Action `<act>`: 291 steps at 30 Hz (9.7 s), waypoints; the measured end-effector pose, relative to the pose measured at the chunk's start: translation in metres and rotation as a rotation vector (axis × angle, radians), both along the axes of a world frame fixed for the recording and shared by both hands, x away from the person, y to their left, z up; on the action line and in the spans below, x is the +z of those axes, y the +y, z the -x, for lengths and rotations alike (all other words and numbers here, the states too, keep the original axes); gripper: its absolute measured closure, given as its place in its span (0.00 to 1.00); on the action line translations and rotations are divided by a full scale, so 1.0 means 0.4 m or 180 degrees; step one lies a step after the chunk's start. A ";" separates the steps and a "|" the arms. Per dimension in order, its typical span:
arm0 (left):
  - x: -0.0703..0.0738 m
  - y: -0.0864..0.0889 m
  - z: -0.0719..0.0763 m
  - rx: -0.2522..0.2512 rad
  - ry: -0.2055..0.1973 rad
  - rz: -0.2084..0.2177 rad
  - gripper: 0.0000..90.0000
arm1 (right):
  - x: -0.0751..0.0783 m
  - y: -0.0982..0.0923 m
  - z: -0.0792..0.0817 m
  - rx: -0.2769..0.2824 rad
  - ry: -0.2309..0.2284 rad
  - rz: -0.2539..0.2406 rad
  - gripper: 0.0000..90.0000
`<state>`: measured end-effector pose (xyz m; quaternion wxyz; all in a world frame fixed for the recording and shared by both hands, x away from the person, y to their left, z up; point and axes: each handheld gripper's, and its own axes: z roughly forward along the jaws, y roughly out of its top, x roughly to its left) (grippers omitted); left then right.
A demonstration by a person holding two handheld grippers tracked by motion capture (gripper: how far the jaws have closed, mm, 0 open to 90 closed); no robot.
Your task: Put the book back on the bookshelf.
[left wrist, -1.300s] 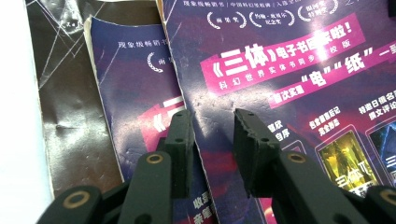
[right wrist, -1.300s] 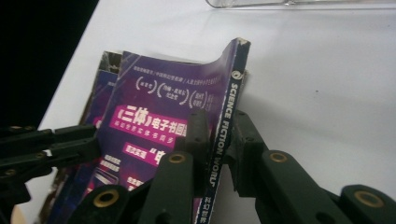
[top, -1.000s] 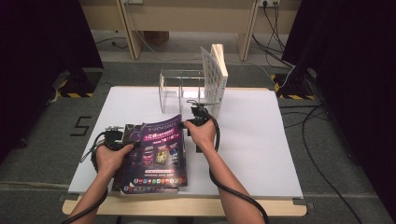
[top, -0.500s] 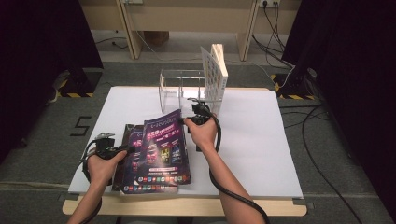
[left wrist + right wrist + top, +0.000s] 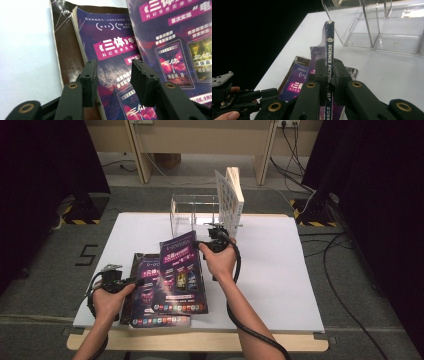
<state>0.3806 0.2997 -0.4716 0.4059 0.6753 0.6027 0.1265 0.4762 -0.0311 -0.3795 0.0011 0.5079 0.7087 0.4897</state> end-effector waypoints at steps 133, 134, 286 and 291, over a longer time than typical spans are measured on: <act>0.007 0.032 0.004 0.0105 -0.0099 0.0059 0.64 | 0.261 -0.036 -0.121 -0.1199 -0.1651 0.0316 0.94; 0.007 0.033 0.004 0.0103 -0.0096 0.0057 0.64 | 0.259 -0.035 -0.124 -0.1198 -0.1660 0.0326 0.94; 0.005 0.041 0.007 0.0114 -0.0100 0.0087 0.64 | 0.174 -0.042 -0.039 -0.1211 -0.1555 0.0750 0.94; 0.004 0.040 0.007 0.0106 -0.0090 0.0075 0.65 | 0.173 -0.041 -0.048 -0.1225 -0.1578 0.0791 0.94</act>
